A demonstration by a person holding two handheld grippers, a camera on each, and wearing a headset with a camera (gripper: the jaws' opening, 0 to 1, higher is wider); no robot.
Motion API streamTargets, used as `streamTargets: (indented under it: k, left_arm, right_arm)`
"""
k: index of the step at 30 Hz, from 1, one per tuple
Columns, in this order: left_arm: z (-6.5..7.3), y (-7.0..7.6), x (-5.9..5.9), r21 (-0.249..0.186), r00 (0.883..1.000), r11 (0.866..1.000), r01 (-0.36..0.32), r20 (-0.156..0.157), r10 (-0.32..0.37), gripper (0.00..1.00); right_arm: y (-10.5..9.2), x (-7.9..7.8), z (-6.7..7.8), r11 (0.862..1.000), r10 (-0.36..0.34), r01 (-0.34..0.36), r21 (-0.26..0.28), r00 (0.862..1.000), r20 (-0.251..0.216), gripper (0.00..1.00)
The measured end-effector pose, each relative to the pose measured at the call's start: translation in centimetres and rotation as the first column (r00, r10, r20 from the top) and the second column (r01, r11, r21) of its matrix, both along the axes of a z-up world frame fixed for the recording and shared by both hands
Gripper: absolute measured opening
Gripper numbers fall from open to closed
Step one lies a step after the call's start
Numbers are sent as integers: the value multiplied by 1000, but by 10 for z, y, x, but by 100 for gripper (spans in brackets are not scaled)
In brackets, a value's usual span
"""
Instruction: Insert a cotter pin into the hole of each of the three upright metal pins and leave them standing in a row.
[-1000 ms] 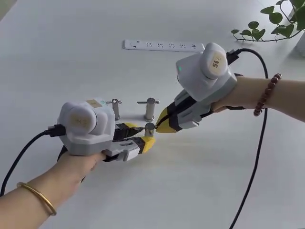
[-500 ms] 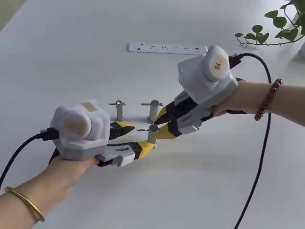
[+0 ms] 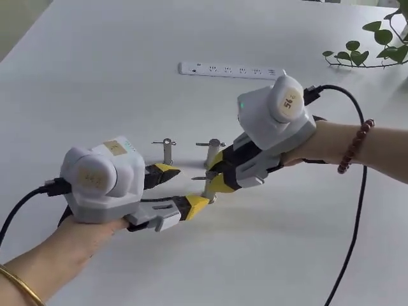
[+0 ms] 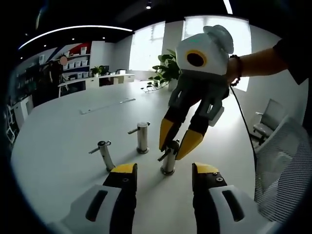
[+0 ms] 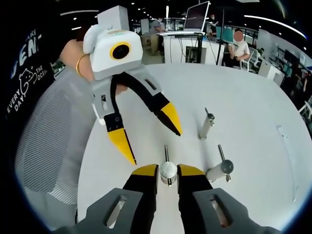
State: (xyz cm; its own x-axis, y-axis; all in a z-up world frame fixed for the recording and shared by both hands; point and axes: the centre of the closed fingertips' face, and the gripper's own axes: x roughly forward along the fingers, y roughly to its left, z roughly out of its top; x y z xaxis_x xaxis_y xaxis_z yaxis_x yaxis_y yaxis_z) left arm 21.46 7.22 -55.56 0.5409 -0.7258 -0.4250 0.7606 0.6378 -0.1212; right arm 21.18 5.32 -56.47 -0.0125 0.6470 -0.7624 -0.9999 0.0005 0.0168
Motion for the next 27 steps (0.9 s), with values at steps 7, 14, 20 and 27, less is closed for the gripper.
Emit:
streamTargets:
  k: [7,14,20,27]
  left_arm:
    - [4,4,2,-1,1000,1000,-13,5,13,45]
    - [7,7,1,1,1000,1000,-12,8,12,45]
    - [8,11,0,8,1000,1000,-17,11,17,45]
    - [10,15,2,9,999,1000,-25,21,25,45]
  right_arm:
    - [0,0,0,1000,-1,1,-8,1000,11,9]
    - [0,5,-1,1000,-20,20,-5,1000,-2,8]
    - [-3,10,-3,1000,-26,26,-9,1000,-1,8]
    - [-16,15,0,999,-30,30,-16,1000,9,8]
